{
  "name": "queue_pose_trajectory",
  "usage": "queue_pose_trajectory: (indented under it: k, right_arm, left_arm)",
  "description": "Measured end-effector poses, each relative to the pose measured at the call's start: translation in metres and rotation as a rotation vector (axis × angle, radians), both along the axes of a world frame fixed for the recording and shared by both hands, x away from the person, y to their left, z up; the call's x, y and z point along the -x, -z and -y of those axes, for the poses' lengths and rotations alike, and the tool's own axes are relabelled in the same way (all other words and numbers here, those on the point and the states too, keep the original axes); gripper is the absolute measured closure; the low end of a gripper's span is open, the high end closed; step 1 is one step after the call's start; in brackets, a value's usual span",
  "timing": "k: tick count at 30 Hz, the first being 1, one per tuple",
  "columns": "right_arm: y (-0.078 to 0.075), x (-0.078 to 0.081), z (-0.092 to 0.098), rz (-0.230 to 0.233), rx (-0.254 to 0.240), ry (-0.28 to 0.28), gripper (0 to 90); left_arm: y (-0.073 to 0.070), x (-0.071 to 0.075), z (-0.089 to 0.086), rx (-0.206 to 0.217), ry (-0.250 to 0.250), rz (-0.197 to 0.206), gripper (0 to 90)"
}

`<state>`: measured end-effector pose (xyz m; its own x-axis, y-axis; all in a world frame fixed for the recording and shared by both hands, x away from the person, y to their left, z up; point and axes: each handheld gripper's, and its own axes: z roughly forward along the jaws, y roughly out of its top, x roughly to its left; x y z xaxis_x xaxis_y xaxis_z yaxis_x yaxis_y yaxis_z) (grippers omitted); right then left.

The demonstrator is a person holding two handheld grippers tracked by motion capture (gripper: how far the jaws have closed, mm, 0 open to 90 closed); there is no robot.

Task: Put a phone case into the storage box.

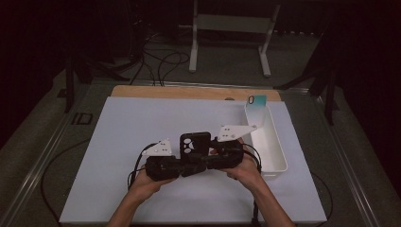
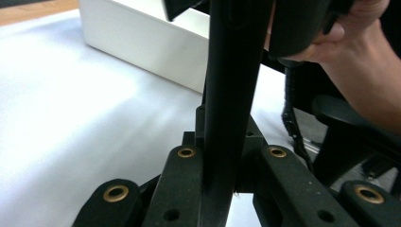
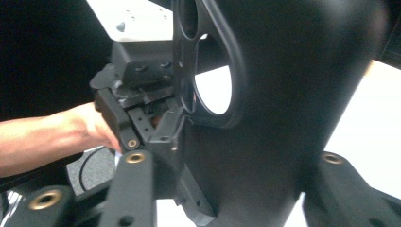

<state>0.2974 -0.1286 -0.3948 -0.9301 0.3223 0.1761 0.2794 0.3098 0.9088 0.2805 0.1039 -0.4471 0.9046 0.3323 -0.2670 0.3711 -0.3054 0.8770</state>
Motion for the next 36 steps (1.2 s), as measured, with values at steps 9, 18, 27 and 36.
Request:
queue_pose_trajectory:
  k: [9, 18, 27, 36]
  right_arm:
    - [0.003, 0.002, -0.008, 0.019, 0.051, 0.063, 27.8]
    - [0.003, 0.002, -0.005, 0.026, 0.074, 0.141, 16.3]
    - [0.005, 0.002, -0.004, 0.015, 0.083, 0.203, 13.9]
    - [0.005, 0.001, -0.005, 0.003, 0.075, 0.217, 9.8]
  left_arm:
    - [-0.001, 0.002, 0.001, 0.003, -0.02, 0.023, 85.5]
    - [-0.004, -0.001, -0.008, 0.023, -0.121, 0.042, 85.6]
    - [-0.002, -0.001, -0.009, -0.022, -0.224, 0.074, 85.4]
    - [0.0, 0.0, -0.007, -0.049, -0.29, 0.088, 85.3]
